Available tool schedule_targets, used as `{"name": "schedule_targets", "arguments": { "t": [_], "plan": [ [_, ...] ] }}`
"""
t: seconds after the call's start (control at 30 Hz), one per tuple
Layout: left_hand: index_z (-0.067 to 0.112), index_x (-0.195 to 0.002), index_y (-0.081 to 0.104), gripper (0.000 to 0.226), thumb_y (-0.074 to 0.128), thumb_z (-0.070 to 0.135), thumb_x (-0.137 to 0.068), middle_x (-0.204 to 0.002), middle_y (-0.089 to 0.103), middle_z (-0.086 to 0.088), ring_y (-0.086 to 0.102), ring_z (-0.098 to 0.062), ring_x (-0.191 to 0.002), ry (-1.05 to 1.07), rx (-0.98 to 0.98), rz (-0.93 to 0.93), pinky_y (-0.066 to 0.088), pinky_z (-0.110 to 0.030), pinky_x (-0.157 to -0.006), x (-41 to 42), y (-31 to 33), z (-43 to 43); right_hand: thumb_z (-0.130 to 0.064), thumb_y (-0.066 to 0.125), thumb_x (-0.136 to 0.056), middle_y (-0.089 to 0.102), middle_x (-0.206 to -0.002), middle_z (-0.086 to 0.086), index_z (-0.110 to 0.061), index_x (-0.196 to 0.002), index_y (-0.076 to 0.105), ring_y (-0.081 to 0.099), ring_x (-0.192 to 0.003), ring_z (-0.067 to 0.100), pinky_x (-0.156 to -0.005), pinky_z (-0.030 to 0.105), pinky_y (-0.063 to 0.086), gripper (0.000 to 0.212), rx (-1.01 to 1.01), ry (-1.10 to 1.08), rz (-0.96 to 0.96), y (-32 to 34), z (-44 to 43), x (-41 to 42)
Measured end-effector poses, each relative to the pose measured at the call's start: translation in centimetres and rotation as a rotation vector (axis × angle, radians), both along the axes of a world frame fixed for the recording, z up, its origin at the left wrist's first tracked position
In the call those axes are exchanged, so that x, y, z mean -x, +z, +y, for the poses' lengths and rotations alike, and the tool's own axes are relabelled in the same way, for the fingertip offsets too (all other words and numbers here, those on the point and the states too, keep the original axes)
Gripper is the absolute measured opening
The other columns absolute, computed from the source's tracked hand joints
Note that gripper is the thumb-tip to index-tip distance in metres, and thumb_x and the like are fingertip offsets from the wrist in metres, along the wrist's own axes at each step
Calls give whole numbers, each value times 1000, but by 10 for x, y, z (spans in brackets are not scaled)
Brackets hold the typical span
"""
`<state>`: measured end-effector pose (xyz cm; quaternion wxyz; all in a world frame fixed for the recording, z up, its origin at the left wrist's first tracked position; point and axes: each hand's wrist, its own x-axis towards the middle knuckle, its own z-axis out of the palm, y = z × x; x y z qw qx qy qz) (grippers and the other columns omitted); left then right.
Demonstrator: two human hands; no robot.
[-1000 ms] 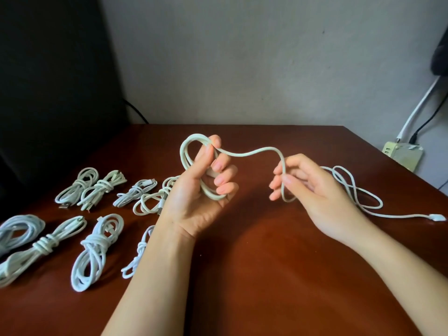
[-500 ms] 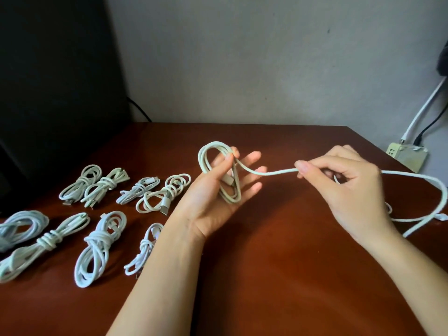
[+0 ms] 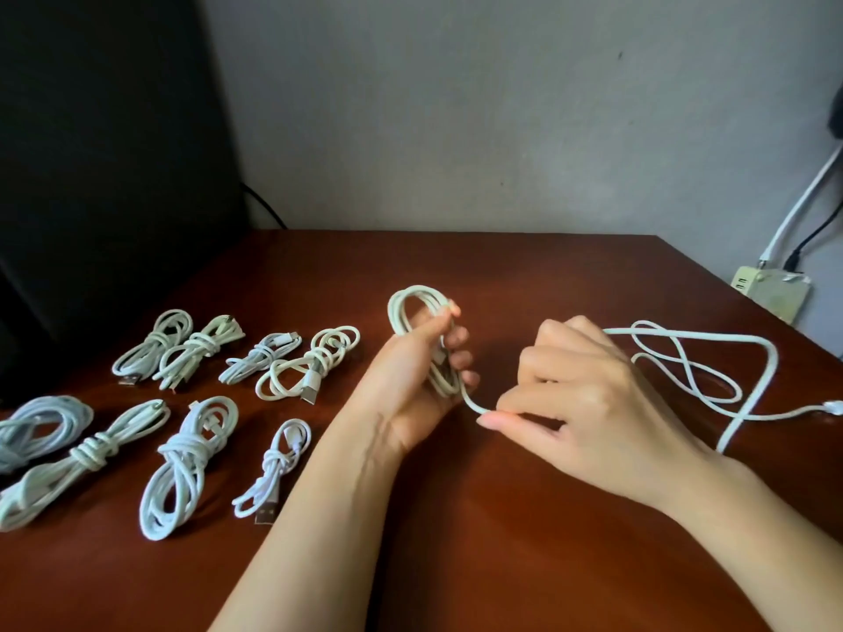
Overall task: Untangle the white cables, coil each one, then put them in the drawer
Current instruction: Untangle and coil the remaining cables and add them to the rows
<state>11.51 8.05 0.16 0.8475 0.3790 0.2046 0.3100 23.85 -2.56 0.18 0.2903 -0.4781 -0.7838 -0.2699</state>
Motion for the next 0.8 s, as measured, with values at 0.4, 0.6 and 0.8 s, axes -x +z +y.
{"name": "schedule_targets", "arguments": {
  "t": [0.4,0.6,0.8],
  "plan": [
    [25,-68,64,37,46,29,-100,-75,57,-5,50,-22,-74,-264,-633,392,41,-32,-69,-4,-2,-22,-32,78,-78,55,-62,1,-5,-68,70,41,-60,16,-59,26,39,30,-49,102,203,5,-5,-1],
    [16,-86,57,63,32,73,-79,-71,42,-1,41,-4,-56,-438,-566,438,40,-15,-50,-2,5,-31,-52,74,-71,53,-71,1,-9,-80,58,46,-65,16,-63,20,41,48,-67,-14,292,10,-10,-7],
    [16,-95,49,64,56,74,-67,-71,41,3,37,-3,-56,-632,-525,426,33,-14,-51,0,2,-28,-54,72,-65,47,-78,-2,-20,-88,42,42,-71,10,-67,9,34,51,29,-83,301,9,-13,-10]
  ]
}}
